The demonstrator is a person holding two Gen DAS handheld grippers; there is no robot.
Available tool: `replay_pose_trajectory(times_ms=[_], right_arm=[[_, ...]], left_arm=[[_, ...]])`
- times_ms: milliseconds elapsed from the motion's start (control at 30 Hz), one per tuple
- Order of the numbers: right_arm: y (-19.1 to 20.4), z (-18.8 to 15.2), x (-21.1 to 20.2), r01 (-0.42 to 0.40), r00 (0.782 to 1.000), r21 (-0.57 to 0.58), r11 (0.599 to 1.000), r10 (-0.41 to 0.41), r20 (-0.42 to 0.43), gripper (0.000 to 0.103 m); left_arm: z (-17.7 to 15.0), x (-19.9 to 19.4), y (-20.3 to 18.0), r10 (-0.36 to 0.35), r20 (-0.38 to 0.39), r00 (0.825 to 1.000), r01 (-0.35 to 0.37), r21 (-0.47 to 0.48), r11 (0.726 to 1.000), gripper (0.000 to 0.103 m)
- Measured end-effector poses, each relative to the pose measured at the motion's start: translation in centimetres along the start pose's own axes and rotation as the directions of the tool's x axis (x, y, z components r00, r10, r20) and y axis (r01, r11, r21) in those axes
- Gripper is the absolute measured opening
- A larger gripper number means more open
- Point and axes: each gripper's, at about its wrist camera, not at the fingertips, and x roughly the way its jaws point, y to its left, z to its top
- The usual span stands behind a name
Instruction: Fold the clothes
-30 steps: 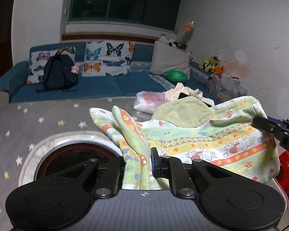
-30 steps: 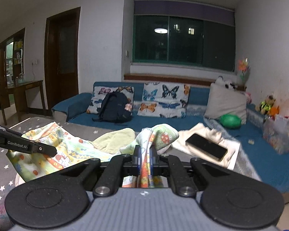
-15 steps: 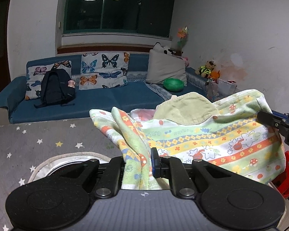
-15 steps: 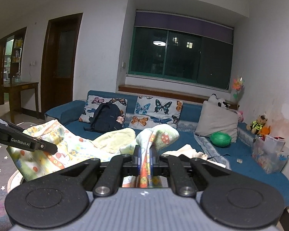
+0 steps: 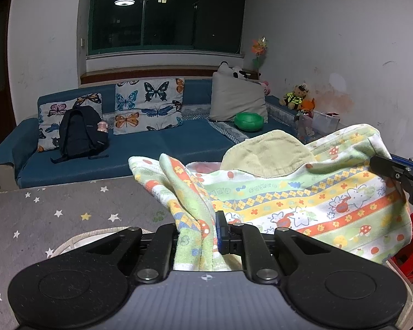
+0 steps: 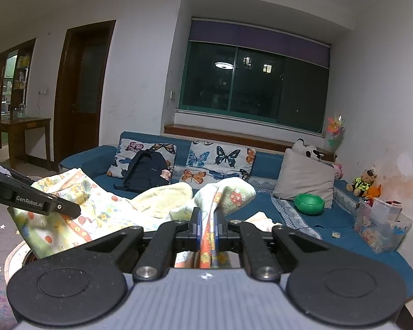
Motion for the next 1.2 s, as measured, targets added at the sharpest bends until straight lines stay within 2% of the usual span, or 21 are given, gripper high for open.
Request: replay_pose_trajectory(times_ms=[933,1200], right_arm=[[-0.3,-2.5,1.2,-0.003,0.995,0.037,0.999,0.007,-0.103,0.007],[-0.5,-2.9,1.6,0.0,0.992,0.05,0.999,0.006,-0.126,0.007]], left_arm=[[-1.9,4.5,0.0,0.011,-0.126,0.992,-0.012,-0.014,1.0,0.012],[-1.9,5.2,-0.2,0.017,-0.14,0.99,-0.018,-0.005,1.0,0.012]])
